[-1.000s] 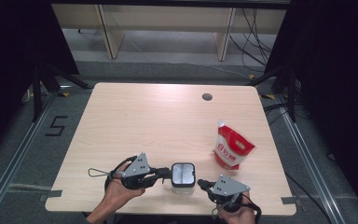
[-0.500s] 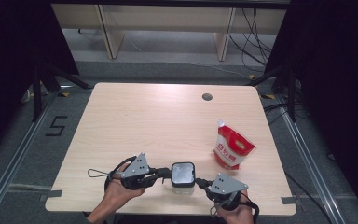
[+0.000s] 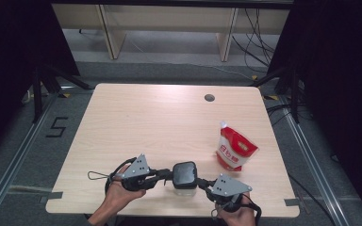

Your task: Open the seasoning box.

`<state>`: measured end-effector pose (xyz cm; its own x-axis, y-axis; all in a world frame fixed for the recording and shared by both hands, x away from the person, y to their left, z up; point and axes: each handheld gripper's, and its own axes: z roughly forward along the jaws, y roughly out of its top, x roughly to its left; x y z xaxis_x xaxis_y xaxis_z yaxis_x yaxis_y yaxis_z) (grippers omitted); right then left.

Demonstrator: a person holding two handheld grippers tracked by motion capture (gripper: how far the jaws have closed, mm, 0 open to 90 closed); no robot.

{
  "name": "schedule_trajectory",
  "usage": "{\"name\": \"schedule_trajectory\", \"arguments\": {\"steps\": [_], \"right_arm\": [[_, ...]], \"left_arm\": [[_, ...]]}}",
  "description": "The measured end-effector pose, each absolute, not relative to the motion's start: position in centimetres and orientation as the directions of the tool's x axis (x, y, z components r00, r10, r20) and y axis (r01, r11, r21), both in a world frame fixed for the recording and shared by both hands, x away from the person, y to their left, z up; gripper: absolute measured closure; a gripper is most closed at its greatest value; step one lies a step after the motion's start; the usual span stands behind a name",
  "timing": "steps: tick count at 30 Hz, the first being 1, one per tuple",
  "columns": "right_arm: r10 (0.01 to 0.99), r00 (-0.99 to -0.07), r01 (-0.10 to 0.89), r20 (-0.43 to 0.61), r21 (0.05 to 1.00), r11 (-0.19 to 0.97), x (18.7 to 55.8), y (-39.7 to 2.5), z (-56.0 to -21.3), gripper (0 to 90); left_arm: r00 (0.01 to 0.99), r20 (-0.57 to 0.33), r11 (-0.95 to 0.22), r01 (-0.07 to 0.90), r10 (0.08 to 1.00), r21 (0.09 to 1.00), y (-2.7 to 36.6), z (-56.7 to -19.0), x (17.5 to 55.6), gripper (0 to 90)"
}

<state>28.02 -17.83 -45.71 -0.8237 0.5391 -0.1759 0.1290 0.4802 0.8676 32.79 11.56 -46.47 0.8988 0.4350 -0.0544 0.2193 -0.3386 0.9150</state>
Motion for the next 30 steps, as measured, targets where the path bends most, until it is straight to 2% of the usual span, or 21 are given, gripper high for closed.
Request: {"name": "schedule_trajectory", "arguments": {"steps": [1, 3, 4, 6, 7, 8, 12, 15, 19, 25, 30], "right_arm": [[0.538, -0.823, 0.128, -0.184, 0.862, 0.490, 28.0, -17.8, -45.5, 89.7], [0.543, -0.820, 0.129, -0.181, 0.866, 0.483, 28.0, -17.8, -45.4, 89.7], [0.540, -0.822, 0.125, -0.182, 0.867, 0.483, 28.0, -17.8, -45.4, 89.7], [0.538, -0.823, 0.127, -0.181, 0.865, 0.485, 28.1, -17.7, -45.3, 89.6], [0.533, -0.826, 0.121, -0.182, 0.866, 0.484, 28.2, -17.7, -45.2, 89.1], [0.534, -0.827, 0.126, -0.175, 0.868, 0.480, 28.2, -17.7, -45.1, 89.1], [0.527, -0.830, 0.115, -0.185, 0.866, 0.487, 28.4, -17.6, -44.8, 89.0], [0.521, -0.834, 0.114, -0.181, 0.868, 0.483, 28.4, -17.4, -44.5, 88.9], [0.519, -0.832, 0.099, -0.196, 0.868, 0.487, 28.4, -16.9, -44.0, 88.8], [0.510, -0.834, 0.075, -0.209, 0.874, 0.481, 28.4, -16.3, -43.5, 88.8], [0.506, -0.834, 0.058, -0.222, 0.876, 0.479, 28.4, -15.5, -43.2, 88.8]], "left_arm": [[0.896, -0.058, -0.333, 0.223, 0.440, 0.916, 11.7, -46.5, 32.9, 77.5], [0.882, -0.085, -0.309, 0.250, 0.463, 0.918, 11.9, -46.5, 32.7, 70.0], [0.882, -0.107, -0.277, 0.257, 0.459, 0.926, 12.1, -46.5, 32.7, 66.9], [0.890, -0.090, -0.270, 0.230, 0.446, 0.935, 12.7, -46.4, 32.7, 64.5], [0.893, -0.079, -0.291, 0.226, 0.442, 0.930, 13.0, -46.6, 32.6, 54.1], [0.893, -0.079, -0.291, 0.226, 0.442, 0.930, 13.0, -46.6, 32.6, 50.5], [0.889, -0.052, -0.384, 0.248, 0.455, 0.889, 13.5, -48.0, 32.7, 45.3], [0.877, -0.088, -0.393, 0.299, 0.473, 0.870, 13.3, -49.4, 32.8, 44.6], [0.895, -0.058, -0.436, 0.270, 0.441, 0.859, 12.6, -50.1, 32.9, 47.4], [0.902, -0.039, -0.448, 0.251, 0.431, 0.858, 11.9, -50.4, 33.0, 54.5], [0.904, -0.036, -0.447, 0.246, 0.427, 0.860, 11.5, -50.9, 33.1, 64.6]]}}
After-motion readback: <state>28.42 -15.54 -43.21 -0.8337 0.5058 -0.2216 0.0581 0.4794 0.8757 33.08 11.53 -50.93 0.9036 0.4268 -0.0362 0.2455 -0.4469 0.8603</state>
